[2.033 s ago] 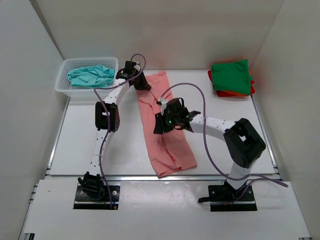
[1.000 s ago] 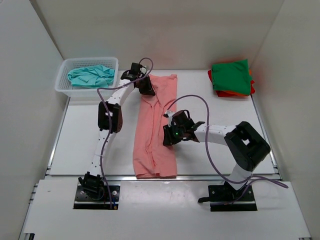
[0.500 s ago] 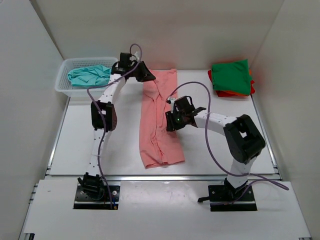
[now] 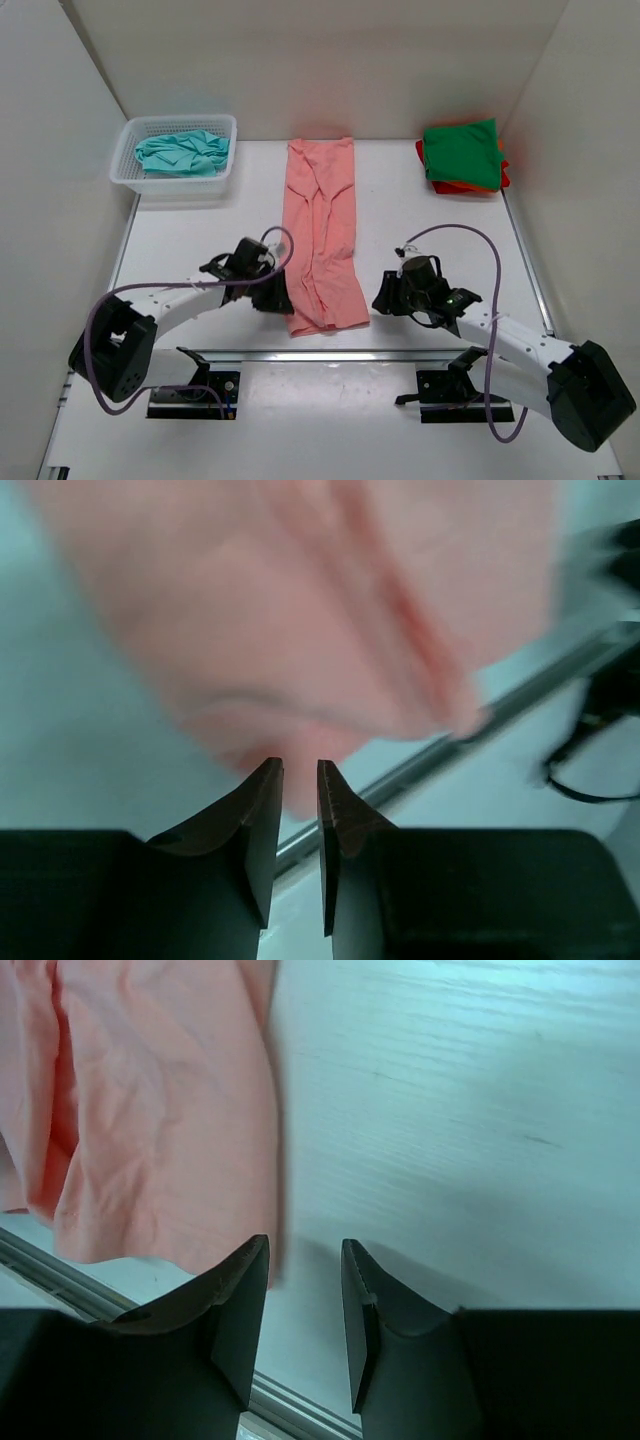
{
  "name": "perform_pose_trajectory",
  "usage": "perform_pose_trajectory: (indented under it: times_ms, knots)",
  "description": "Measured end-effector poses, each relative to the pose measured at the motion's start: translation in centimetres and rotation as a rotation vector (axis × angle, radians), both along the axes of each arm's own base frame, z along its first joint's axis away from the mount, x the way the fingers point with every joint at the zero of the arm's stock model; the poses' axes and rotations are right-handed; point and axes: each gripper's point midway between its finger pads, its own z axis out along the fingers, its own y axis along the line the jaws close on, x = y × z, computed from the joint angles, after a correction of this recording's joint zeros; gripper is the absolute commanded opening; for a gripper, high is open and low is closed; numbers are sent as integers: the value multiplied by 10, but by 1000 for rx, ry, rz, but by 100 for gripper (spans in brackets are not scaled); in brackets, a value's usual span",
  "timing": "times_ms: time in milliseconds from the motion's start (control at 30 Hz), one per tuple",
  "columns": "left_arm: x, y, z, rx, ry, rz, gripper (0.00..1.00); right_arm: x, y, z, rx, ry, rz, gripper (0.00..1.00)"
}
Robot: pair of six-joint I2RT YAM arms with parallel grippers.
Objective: Fold and stack the t-shirts
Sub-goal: Rotate the tshirt 90 degrees, then grab the bottom of the folded rectangular tshirt with both arms
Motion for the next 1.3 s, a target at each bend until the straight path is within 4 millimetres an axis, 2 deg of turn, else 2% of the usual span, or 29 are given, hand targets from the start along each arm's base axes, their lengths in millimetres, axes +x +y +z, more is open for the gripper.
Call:
perform_pose_trajectory:
  times_ms: [67,133,467,700,800,833,900,967,1200,1300]
  knots:
    - [-27,20,-38,71,70,43,31,-4,-8,-3,24,4,-40,32]
    - [-41,31,-54,108,94,76,32,-5,-11,-2,46,-2,-67,33]
    - [-20,4,-37,25,-31,113,34,-6,-10,-1,90,3,-92,34]
    - [-22,0,-39,31,-20,103,38,-12,-11,-13,72,47,-81,34]
    - [-26,0,-42,41,-6,88,38,-17,-10,-21,51,79,-69,38]
    - [-28,1,-42,46,-1,83,35,-17,-7,-21,55,81,-60,40]
    - [-32,2,-44,53,11,70,11,-17,-2,-20,64,83,-42,43]
    - [-37,5,-46,65,22,45,0,-17,5,-18,82,82,-24,46]
    - [-49,21,-39,75,7,26,0,-22,25,-17,120,109,27,47]
    - [-52,27,-40,72,5,29,0,-23,35,-16,141,129,49,44]
